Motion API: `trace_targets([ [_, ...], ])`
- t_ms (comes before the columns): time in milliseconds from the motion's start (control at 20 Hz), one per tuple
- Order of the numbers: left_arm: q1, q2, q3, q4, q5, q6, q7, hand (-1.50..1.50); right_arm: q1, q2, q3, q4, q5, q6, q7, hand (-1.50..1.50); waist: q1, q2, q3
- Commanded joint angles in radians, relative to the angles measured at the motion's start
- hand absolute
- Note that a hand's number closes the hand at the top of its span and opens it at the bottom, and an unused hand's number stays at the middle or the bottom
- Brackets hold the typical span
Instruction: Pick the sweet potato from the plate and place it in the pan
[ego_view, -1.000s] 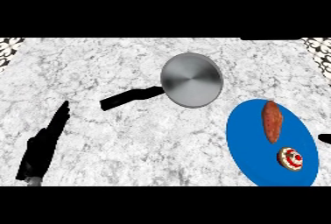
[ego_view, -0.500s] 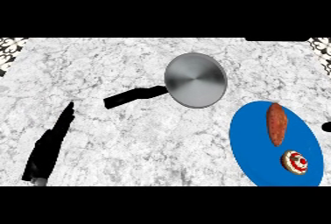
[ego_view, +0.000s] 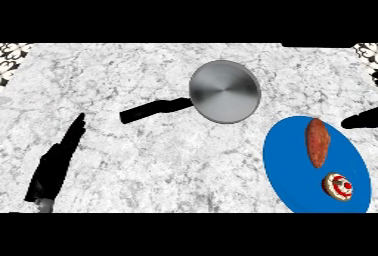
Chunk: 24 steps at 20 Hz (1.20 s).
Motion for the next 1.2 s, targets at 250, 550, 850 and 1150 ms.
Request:
trace_targets([
  [250,-0.021,-0.036,-0.004,0.003,-0.014,-0.008,0.029,0.00,-0.121,-0.034,0.125,0.134,-0.076,0.205,0.174,-1.50,-0.004,0.000,-0.001],
  [550,0.039,-0.050,-0.013,-0.026,-0.053,0.016,0.010,0.00,-0.157,-0.019,0.196,0.183,-0.099,0.209,0.222,-1.50,-0.003,-0.003,0.000],
  [850,0.014,-0.036,0.037,0.027,-0.047,-0.032,-0.029,0.00,-0.209,0.042,0.245,0.231,-0.094,0.175,0.231,-1.50,-0.011,-0.003,-0.001],
  [1150,-0.012,-0.053,0.036,0.015,-0.053,-0.037,0.025,0.00,-0.236,0.064,0.299,0.356,-0.072,0.188,0.209,-1.50,-0.008,0.000,0.000],
])
